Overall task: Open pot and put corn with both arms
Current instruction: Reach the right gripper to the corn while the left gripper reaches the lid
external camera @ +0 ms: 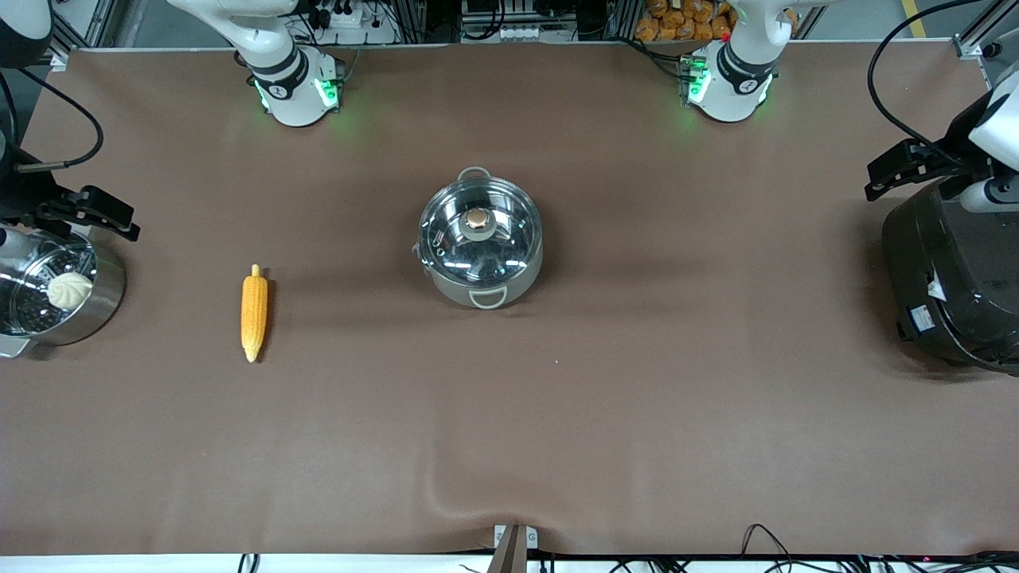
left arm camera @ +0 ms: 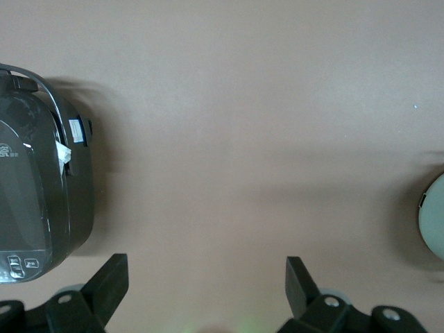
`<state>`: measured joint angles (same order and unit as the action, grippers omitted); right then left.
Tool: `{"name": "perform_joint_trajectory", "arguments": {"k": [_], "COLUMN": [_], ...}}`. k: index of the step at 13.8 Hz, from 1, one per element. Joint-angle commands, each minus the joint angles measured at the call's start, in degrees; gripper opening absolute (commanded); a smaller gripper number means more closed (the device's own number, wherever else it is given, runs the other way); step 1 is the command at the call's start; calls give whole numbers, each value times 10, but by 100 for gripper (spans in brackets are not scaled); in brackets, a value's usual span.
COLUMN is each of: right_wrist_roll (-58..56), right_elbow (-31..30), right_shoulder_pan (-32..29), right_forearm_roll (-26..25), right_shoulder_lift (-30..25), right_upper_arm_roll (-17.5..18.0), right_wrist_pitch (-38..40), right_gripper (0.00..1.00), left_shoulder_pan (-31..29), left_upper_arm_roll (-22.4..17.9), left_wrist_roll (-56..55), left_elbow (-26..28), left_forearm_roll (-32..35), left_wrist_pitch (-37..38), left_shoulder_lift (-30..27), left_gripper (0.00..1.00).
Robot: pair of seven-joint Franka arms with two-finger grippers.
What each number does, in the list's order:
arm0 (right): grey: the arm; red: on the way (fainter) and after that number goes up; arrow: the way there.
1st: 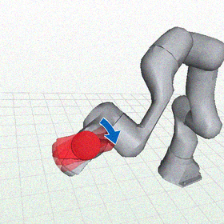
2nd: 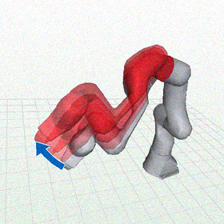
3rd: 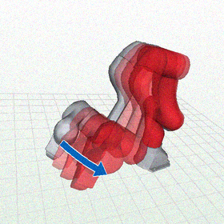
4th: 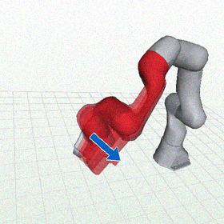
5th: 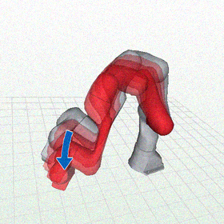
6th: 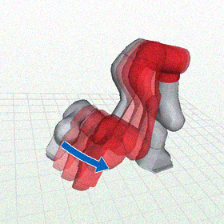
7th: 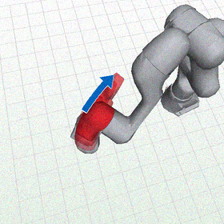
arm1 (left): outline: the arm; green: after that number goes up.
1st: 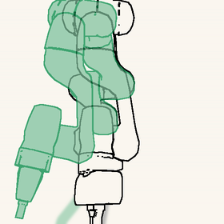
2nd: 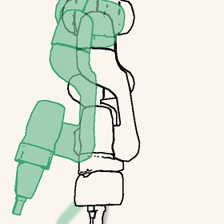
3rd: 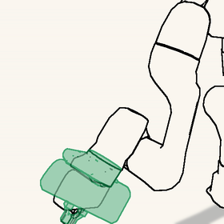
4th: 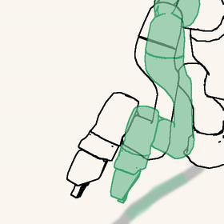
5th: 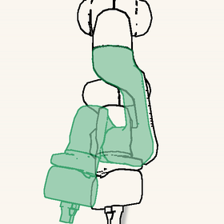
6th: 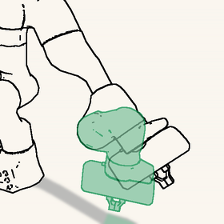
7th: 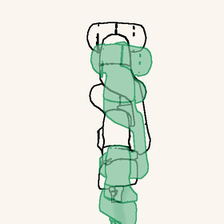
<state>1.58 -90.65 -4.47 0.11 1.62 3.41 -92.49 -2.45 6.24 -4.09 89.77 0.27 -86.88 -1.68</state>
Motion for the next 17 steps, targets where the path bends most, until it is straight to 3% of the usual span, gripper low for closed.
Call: {"name": "perform_joint_trajectory", "arguments": {"k": [1,9,12,15,17], "right_wrist_roll": [-3,-4,-6,-7,-14], "right_elbow": [-2,-36,-113,-203,-232], "right_shoulder_pan": [1,0,-1,0,0], "right_forearm_roll": [1,1,1,1,0], "right_shoulder_lift": [-8,-1,2,14,35], "right_upper_arm_roll": [1,1,1,1,1], "right_wrist_pitch": [6,-15,-111,-228,-282], "right_gripper": [100,100,100,100,100], "left_shoulder_pan": [1,5,38,90,139], "left_upper_arm_roll": [-2,2,46,78,83], "left_wrist_roll": [13,9,-21,-148,-247], "left_elbow": [-14,-14,-15,-14,-21], "left_forearm_roll": [-11,-11,-2,-8,-10], "left_wrist_pitch": [11,23,21,-19,-42], "left_shoulder_lift": [5,20,47,68,97], "left_gripper": [100,100,100,100,100]}}
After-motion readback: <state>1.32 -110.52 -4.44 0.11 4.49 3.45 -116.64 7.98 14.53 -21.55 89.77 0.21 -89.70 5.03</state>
